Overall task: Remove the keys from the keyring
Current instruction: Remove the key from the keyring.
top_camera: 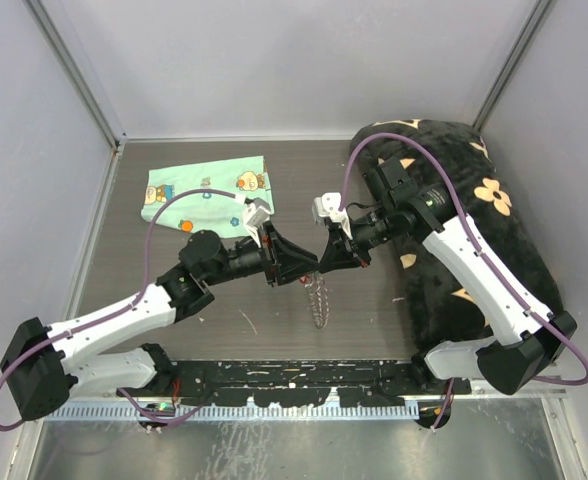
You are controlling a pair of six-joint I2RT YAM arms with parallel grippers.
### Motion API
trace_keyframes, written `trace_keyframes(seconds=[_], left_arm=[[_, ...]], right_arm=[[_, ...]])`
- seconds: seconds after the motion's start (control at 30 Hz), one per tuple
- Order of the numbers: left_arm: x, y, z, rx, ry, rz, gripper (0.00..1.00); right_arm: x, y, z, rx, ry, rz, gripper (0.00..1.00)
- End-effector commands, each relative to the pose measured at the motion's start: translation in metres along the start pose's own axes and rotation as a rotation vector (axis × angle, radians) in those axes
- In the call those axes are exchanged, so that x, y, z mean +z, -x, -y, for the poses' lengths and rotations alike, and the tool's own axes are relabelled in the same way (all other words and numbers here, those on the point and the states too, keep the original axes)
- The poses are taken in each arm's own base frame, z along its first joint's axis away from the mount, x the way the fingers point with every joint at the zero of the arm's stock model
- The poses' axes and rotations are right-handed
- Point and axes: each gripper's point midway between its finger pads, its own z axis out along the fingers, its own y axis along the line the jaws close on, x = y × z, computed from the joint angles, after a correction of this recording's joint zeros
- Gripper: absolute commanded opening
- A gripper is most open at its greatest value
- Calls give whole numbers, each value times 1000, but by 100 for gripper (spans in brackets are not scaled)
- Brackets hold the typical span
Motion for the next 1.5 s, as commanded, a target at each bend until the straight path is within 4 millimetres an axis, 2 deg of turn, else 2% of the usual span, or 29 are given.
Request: trace_keyframes(seconds=[0.0, 0.13, 0.27, 0.83, 1.1, 1.13, 1.2, 1.3, 1.47], left_arm=[[-1, 13, 8, 25, -49, 44, 28], [-1, 11, 7, 21, -56, 32, 22], [-2, 11, 5, 25, -58, 31, 25], [0, 5, 9, 50, -108, -6, 24], [-2, 0, 6, 75, -106, -29, 30], [-2, -1, 7, 81, -109, -30, 29], [-3, 0, 8, 105, -124, -20, 22], [-4, 4, 10, 138, -137, 20, 1], [-10, 11, 11, 170, -129, 69, 0]], right_arm=[[-3, 23, -5, -65, 22, 69, 1], [-3, 24, -5, -64, 25, 71, 1], [-3, 24, -5, -61, 27, 71, 1], [-2, 24, -6, -54, 35, 77, 1], [-1, 24, -5, -47, 39, 77, 1], [-1, 24, -5, -47, 41, 79, 1], [-1, 24, -6, -44, 43, 80, 1], [0, 24, -6, -42, 44, 80, 1], [1, 24, -7, -35, 47, 90, 2]])
